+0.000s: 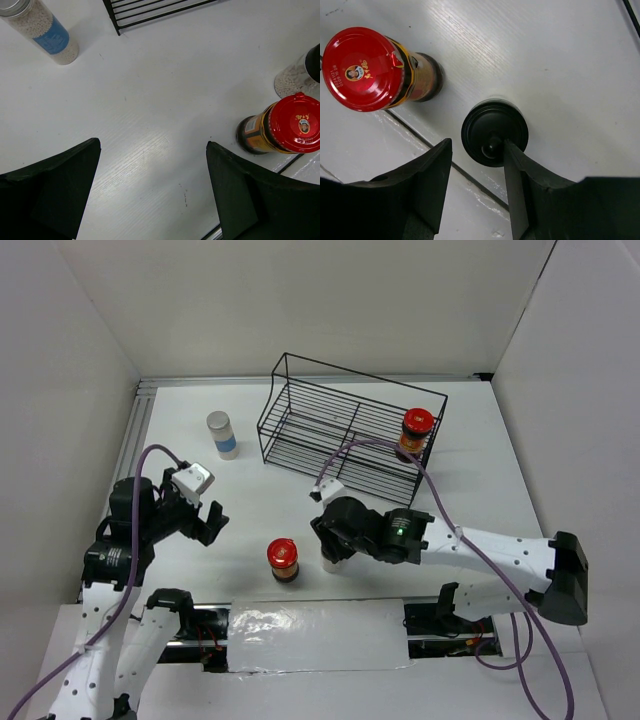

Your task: Organize the condiment bottles

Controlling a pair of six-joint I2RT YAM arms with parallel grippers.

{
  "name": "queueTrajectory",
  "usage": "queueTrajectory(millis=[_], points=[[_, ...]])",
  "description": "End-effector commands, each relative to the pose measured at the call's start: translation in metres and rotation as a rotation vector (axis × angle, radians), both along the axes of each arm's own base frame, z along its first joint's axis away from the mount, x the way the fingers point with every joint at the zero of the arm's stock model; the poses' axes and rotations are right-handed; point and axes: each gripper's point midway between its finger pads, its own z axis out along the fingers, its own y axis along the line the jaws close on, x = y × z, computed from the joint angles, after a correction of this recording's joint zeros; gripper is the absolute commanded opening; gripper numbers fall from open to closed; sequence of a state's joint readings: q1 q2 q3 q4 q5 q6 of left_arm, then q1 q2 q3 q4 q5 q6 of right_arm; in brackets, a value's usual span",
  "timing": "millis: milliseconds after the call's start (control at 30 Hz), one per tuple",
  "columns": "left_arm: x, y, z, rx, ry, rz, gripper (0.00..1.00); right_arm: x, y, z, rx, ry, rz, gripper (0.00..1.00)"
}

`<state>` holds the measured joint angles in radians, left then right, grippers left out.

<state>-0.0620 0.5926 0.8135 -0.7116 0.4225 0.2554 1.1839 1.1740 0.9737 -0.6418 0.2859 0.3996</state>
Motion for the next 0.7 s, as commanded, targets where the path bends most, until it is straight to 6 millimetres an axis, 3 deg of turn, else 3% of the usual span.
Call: queueTrajectory(millis=[0,300,533,633,667], points=[[0.001,0.001,0.013,-0.006,-0.04,0.007,0.99,0.004,0.015,-0.006,0.029,0.005,0.005,0.52],[-0.001,0.004,0.01,0.021,-0.056,0.008,0.99,0.013,0.006,-0.013,0.022,-0.004,-0.052,0.4],[-0.002,0.003,0.007,0.012,-0.046,0.005,0.99,0.016,0.01,-0.021,0.012,-0.006,-0.037,0.42],[-0.002,0.004,0.007,0.017,-0.052,0.007,0.99,0.015,0.013,-0.023,0.004,-0.006,-0.02,0.36],[-0.003,0.004,0.008,0.017,-0.055,0.007,0.99,0.014,0.014,-0.023,-0.001,-0.007,-0.018,0.28]])
